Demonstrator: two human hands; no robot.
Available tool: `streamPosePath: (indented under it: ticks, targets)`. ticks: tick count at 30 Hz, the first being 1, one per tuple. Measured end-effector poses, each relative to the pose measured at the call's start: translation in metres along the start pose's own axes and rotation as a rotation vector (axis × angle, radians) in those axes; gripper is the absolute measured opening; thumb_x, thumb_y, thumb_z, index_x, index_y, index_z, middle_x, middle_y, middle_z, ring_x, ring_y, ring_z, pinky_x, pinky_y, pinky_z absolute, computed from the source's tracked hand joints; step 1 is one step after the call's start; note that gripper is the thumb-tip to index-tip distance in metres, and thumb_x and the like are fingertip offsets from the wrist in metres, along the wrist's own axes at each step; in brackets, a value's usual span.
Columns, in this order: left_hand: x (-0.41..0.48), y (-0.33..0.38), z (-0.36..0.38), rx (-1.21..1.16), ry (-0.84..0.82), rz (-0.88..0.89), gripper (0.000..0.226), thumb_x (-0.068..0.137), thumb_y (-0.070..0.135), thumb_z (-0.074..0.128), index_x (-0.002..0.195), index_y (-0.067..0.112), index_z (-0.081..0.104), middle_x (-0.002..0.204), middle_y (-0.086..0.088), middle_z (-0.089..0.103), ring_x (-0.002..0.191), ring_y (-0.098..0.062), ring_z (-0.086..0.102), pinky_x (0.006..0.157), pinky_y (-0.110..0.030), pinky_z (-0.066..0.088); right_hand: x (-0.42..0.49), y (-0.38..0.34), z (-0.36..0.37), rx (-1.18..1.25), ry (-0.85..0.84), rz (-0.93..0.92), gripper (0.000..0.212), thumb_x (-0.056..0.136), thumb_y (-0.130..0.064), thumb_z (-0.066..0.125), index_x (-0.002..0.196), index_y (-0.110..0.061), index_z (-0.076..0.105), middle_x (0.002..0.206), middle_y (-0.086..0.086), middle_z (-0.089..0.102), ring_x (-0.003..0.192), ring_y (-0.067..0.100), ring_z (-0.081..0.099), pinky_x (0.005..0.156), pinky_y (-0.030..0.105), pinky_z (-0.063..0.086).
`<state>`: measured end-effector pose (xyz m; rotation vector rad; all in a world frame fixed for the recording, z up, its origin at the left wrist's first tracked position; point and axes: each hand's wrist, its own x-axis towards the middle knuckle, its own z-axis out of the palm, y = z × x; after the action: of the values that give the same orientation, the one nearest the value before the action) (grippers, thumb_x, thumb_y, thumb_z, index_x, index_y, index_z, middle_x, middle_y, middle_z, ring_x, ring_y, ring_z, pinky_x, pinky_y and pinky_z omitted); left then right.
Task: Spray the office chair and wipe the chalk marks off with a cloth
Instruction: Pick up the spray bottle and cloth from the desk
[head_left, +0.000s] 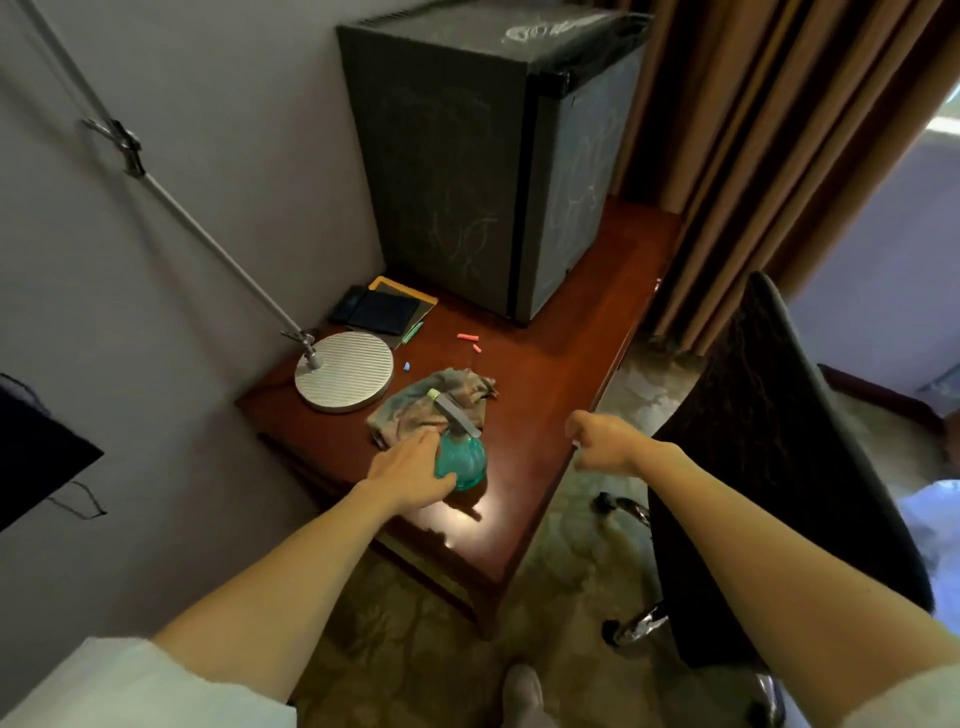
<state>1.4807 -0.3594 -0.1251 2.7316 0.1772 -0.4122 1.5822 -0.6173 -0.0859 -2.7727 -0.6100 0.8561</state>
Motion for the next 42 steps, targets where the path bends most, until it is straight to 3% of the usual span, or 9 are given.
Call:
streamPosePath:
  ticks: [8, 12, 19, 26, 29, 32, 36, 38, 42]
  targets:
    - [0.030, 0.011, 0.031, -0.302, 0.171, -0.245, 0.084, 0.072, 0.054, 0.072, 0.136, 0.019, 0.032, 0.140, -0.001, 0.038, 0.128, -0.024, 0.044, 0.098, -0.041, 0.046, 0.080, -0.011, -0.024, -0.104, -0.014, -0.146, 0.066, 0.085, -0.022, 0.068, 0.139, -0.009, 0.034, 0.131, 0.018, 0.044, 0.119, 0.035, 0.048, 0.096, 0.038, 0.043]
    - [0.047, 0.022, 0.039, -0.418, 0.295, -0.322, 0.104, 0.070, 0.051, 0.076, 0.147, 0.014, 0.016, 0.150, -0.003, 0.026, 0.138, -0.023, 0.031, 0.105, -0.040, 0.041, 0.111, -0.026, -0.018, -0.109, -0.050, -0.214, 0.069, 0.078, -0.021, 0.070, 0.138, -0.016, 0.037, 0.130, 0.016, 0.043, 0.119, 0.035, 0.046, 0.098, 0.037, 0.043]
    - [0.067, 0.024, 0.044, -0.428, 0.277, -0.420, 0.098, 0.077, 0.032, 0.075, 0.148, 0.010, 0.011, 0.142, -0.010, 0.045, 0.123, -0.028, 0.051, 0.093, -0.036, 0.046, 0.157, -0.050, -0.011, -0.139, -0.023, -0.330, 0.074, 0.078, -0.023, 0.068, 0.143, -0.018, 0.033, 0.131, 0.015, 0.041, 0.119, 0.036, 0.043, 0.097, 0.035, 0.039]
    - [0.080, 0.010, 0.041, -0.491, 0.386, -0.381, 0.077, 0.084, 0.034, 0.067, 0.145, 0.013, 0.025, 0.126, -0.008, 0.057, 0.109, -0.027, 0.060, 0.083, -0.035, 0.050, 0.196, -0.067, 0.001, -0.209, 0.022, -0.381, 0.070, 0.084, -0.036, 0.065, 0.144, -0.021, 0.032, 0.141, 0.011, 0.034, 0.127, 0.033, 0.032, 0.103, 0.045, 0.039]
    - [0.083, -0.004, 0.046, -0.489, 0.391, -0.378, 0.077, 0.085, 0.038, 0.064, 0.147, 0.017, 0.024, 0.119, -0.006, 0.059, 0.102, -0.023, 0.062, 0.079, -0.030, 0.050, 0.212, -0.083, 0.015, -0.303, 0.045, -0.471, 0.072, 0.086, -0.033, 0.062, 0.147, -0.027, 0.025, 0.150, 0.009, 0.025, 0.135, 0.033, 0.023, 0.107, 0.048, 0.034]
    - [0.088, -0.015, 0.050, -0.501, 0.408, -0.375, 0.073, 0.084, 0.038, 0.064, 0.144, 0.015, 0.030, 0.116, -0.005, 0.060, 0.103, -0.023, 0.062, 0.079, -0.029, 0.050, 0.230, -0.099, 0.030, -0.480, 0.025, -0.549, 0.089, 0.081, -0.028, 0.066, 0.150, -0.036, 0.011, 0.157, 0.008, 0.008, 0.142, 0.035, 0.008, 0.109, 0.053, 0.028]
    - [0.097, -0.024, 0.051, -0.559, 0.430, -0.407, 0.070, 0.081, 0.036, 0.066, 0.142, 0.016, 0.037, 0.110, -0.003, 0.061, 0.095, -0.019, 0.062, 0.077, -0.031, 0.054, 0.249, -0.116, 0.050, -0.617, -0.014, -0.582, 0.090, 0.086, -0.041, 0.059, 0.149, -0.045, -0.004, 0.160, 0.003, -0.012, 0.145, 0.037, -0.011, 0.110, 0.064, 0.016]
    - [0.101, -0.026, 0.051, -0.592, 0.434, -0.425, 0.070, 0.079, 0.036, 0.066, 0.141, 0.016, 0.039, 0.111, -0.002, 0.061, 0.097, -0.017, 0.062, 0.079, -0.032, 0.054, 0.257, -0.120, 0.060, -0.603, -0.051, -0.543, 0.079, 0.090, -0.045, 0.051, 0.149, -0.044, -0.002, 0.160, 0.004, -0.008, 0.145, 0.039, -0.006, 0.108, 0.065, 0.019]
    - [0.108, -0.026, 0.048, -0.574, 0.425, -0.358, 0.067, 0.073, 0.048, 0.056, 0.133, 0.020, 0.042, 0.113, 0.001, 0.059, 0.101, -0.016, 0.059, 0.083, -0.032, 0.053, 0.258, -0.119, 0.064, -0.634, -0.061, -0.453, 0.067, 0.091, -0.042, 0.049, 0.148, -0.037, 0.014, 0.152, 0.005, 0.019, 0.130, 0.037, 0.027, 0.097, 0.052, 0.038]
